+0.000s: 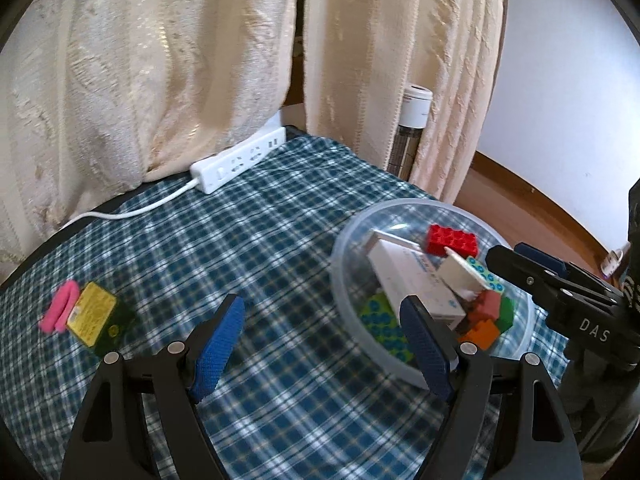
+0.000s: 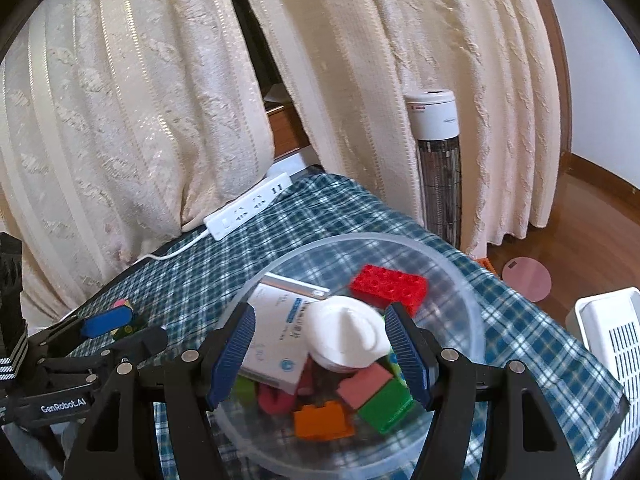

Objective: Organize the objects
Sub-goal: 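Release the dotted block into the bowl with the right gripper while the left gripper drops the cup in, then move both open grippers away from the bowl toward the tin box and pink grip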

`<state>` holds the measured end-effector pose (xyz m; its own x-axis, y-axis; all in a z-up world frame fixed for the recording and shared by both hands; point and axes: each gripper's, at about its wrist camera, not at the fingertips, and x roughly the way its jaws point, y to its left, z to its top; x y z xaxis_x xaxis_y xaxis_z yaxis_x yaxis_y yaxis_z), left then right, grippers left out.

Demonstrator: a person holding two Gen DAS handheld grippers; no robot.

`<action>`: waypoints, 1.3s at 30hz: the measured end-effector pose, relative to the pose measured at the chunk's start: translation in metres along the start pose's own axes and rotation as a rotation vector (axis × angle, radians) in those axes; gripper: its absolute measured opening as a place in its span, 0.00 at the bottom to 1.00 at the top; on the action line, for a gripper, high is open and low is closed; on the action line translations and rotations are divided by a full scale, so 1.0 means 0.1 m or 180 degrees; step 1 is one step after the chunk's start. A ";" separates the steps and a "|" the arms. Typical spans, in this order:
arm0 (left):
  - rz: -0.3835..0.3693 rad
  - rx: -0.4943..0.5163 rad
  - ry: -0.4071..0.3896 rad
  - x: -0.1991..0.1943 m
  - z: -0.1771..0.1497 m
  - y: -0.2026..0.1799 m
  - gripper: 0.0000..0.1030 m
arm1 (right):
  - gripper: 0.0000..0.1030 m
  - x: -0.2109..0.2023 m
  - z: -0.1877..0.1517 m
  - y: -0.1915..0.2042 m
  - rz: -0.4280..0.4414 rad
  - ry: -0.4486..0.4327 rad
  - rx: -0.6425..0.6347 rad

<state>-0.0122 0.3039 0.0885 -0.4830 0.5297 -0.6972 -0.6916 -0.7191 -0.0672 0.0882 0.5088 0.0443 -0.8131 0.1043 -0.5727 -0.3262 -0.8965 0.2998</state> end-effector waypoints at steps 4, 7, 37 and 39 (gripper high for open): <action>0.0055 -0.0071 -0.0018 -0.05 -0.03 0.14 0.79 | 0.69 0.02 -0.01 0.12 0.0047 0.0023 -0.0063; 0.0097 -0.0116 -0.0034 -0.08 -0.05 0.23 0.79 | 0.69 0.03 -0.03 0.19 0.0070 0.0036 -0.0096; 0.0646 -0.0431 -0.0118 -0.41 -0.32 1.17 0.79 | 0.82 0.47 -0.18 1.19 0.0569 0.0313 -0.0546; 0.0700 -0.0488 -0.0113 -0.43 -0.35 1.29 0.79 | 0.82 0.53 -0.20 1.30 0.0646 0.0355 -0.0593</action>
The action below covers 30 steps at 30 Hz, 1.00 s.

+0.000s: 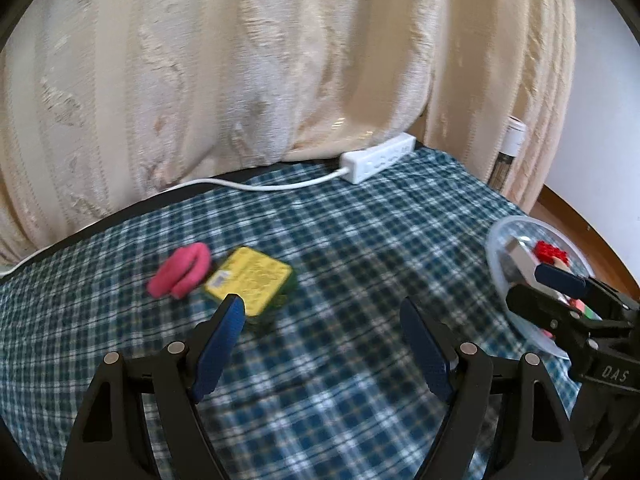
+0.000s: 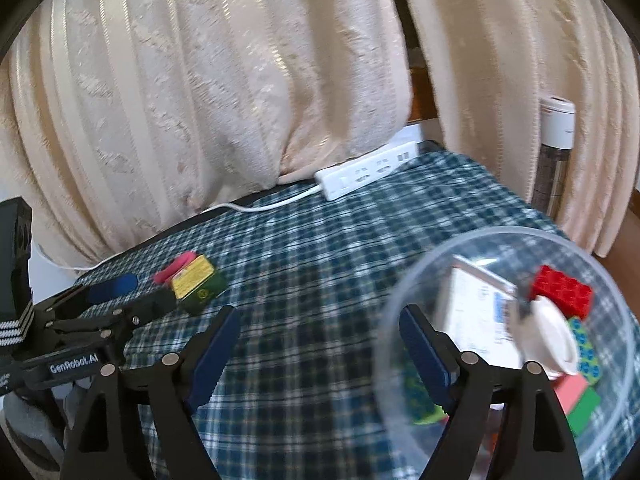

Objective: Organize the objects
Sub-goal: 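Move both open grippers away from the bowl toward the tin box and pink grip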

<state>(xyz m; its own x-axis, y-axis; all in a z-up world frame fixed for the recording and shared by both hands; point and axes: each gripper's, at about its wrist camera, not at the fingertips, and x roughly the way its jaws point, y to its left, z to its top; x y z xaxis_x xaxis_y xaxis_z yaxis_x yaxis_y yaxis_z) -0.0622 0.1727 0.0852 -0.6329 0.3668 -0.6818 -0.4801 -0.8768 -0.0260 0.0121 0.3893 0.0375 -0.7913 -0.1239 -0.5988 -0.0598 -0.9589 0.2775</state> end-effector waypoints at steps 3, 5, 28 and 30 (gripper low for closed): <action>0.0064 -0.0068 0.0003 0.01 0.00 0.16 0.79 | 0.83 0.10 0.00 0.12 0.0078 0.0033 -0.0070; 0.0111 -0.0110 -0.0001 0.00 0.00 0.26 0.79 | 0.87 0.18 0.01 0.20 0.0138 0.0037 -0.0112; 0.0506 -0.0468 0.0214 0.30 -0.03 1.20 0.79 | 0.94 0.99 0.13 0.95 0.0527 0.0295 -0.0764; 0.0519 -0.0482 0.0227 0.32 -0.03 1.24 0.79 | 0.94 1.07 0.14 0.98 0.0541 0.0346 -0.0778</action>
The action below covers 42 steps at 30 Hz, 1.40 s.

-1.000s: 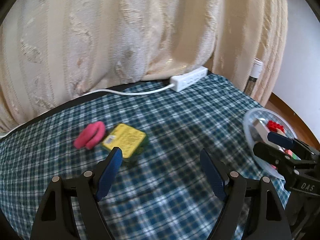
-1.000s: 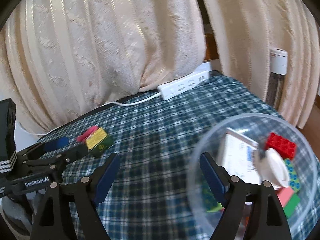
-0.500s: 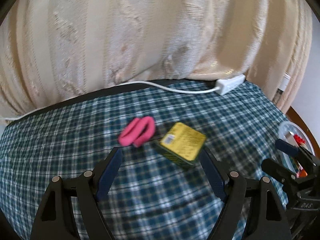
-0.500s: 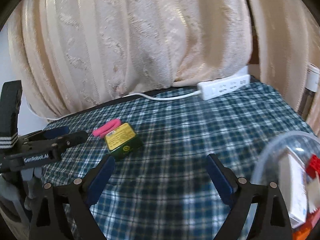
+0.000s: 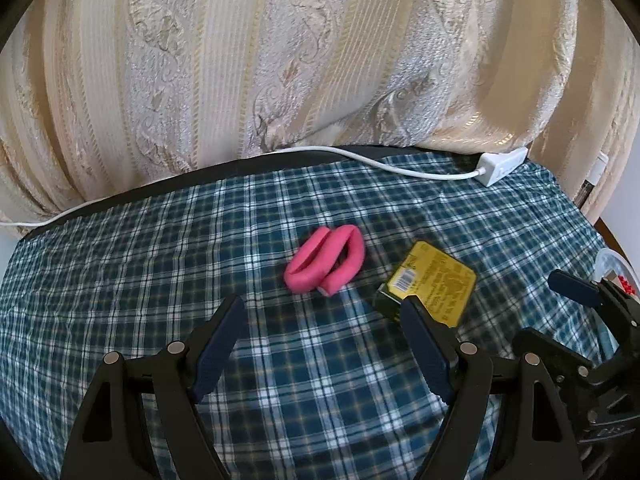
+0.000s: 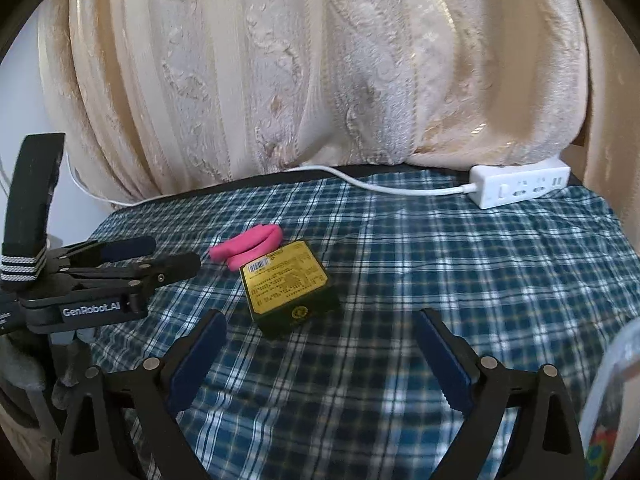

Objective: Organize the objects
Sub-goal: 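Move both open grippers away from the bowl toward the tin box and pink grip, then grasp the yellow-green tin box with the right gripper while the left gripper grasps the pink foam grip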

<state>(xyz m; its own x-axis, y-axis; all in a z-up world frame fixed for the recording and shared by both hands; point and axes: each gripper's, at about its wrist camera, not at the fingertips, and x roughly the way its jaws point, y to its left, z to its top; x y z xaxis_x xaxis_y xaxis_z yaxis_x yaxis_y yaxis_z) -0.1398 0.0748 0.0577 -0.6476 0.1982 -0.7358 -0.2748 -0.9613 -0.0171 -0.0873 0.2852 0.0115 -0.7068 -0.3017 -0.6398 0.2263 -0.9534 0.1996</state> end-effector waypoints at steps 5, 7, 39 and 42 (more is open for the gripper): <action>0.0056 -0.0027 0.0025 0.07 0.01 0.09 0.79 | 0.95 0.20 0.05 0.08 0.0050 0.0097 -0.0162; 0.0068 -0.0038 0.0039 0.10 0.01 0.11 0.79 | 0.95 0.26 0.05 0.13 0.0055 0.0122 -0.0240; 0.0006 0.0070 0.0320 0.73 0.10 0.08 0.79 | 0.71 0.28 -0.11 0.04 -0.0164 0.0524 -0.0331; 0.0002 0.0064 0.0342 0.79 0.11 0.08 0.79 | 0.71 0.21 -0.16 0.05 -0.0147 0.0526 -0.0282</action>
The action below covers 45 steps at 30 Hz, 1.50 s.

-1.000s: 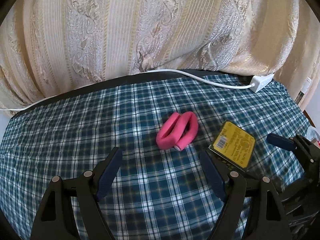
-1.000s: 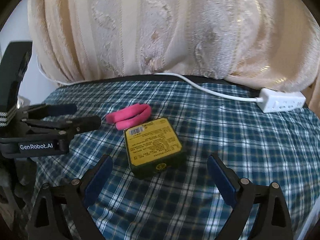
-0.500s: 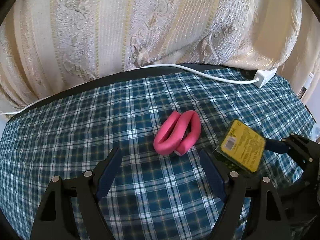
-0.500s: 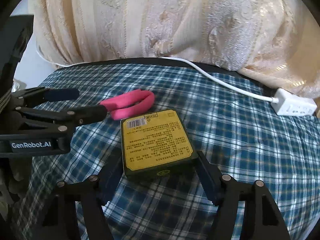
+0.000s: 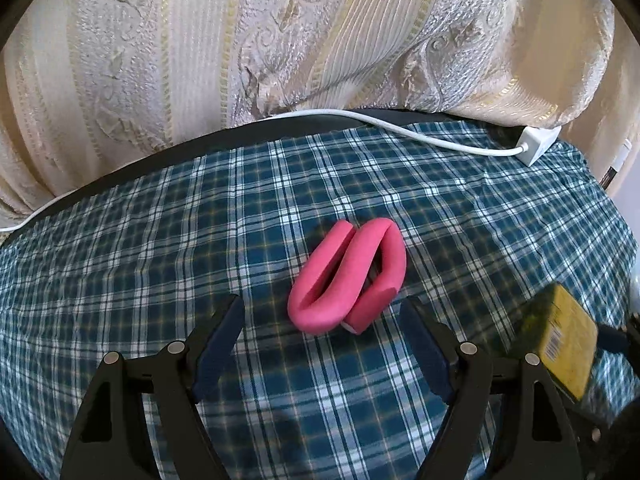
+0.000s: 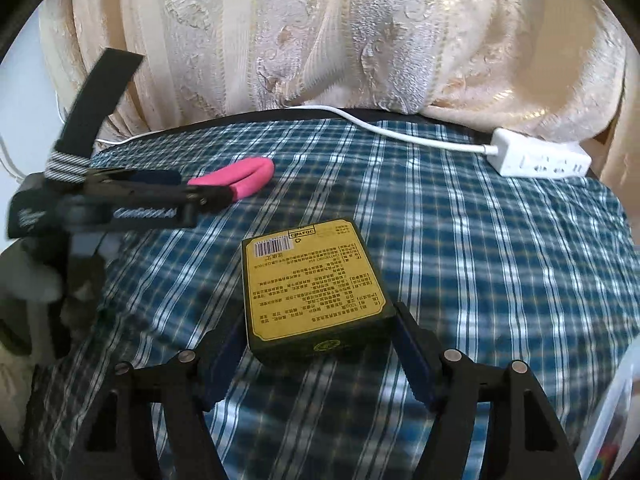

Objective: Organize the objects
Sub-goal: 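Grasp the yellow-green tin box with the right gripper while the left gripper grasps the pink foam grip, then carry the tin box and pink grip with both grippers over the bowl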

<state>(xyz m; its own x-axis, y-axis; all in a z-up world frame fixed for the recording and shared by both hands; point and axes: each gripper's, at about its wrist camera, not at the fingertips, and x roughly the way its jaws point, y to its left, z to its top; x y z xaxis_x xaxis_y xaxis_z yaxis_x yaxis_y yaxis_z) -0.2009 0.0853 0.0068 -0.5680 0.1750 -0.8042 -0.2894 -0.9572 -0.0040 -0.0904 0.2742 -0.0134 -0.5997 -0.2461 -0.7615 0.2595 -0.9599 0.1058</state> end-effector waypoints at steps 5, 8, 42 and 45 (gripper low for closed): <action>0.0035 0.0021 0.0039 0.10 0.02 -0.03 0.79 | 0.71 -0.03 -0.05 0.04 0.0019 -0.0025 0.0025; 0.0033 0.0006 0.0021 0.12 0.03 -0.03 0.79 | 0.71 -0.04 -0.06 0.07 -0.0009 -0.0046 0.0004; -0.0170 0.0286 -0.0323 -0.56 -0.13 -0.62 0.55 | 0.71 -0.76 -0.34 -0.34 -0.0209 -0.0473 0.0567; -0.0223 0.0336 -0.0355 -0.65 -0.14 -0.74 0.55 | 0.71 -0.89 -0.38 -0.46 -0.0288 -0.0546 0.0654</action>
<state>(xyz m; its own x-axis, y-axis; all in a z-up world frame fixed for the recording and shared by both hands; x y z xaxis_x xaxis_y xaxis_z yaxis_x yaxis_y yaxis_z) -0.1319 0.1417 0.0506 -0.6240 0.2707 -0.7330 -0.4074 -0.9132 0.0095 -0.0199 0.3457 0.0252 -0.7374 -0.1605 -0.6561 0.0507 -0.9818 0.1832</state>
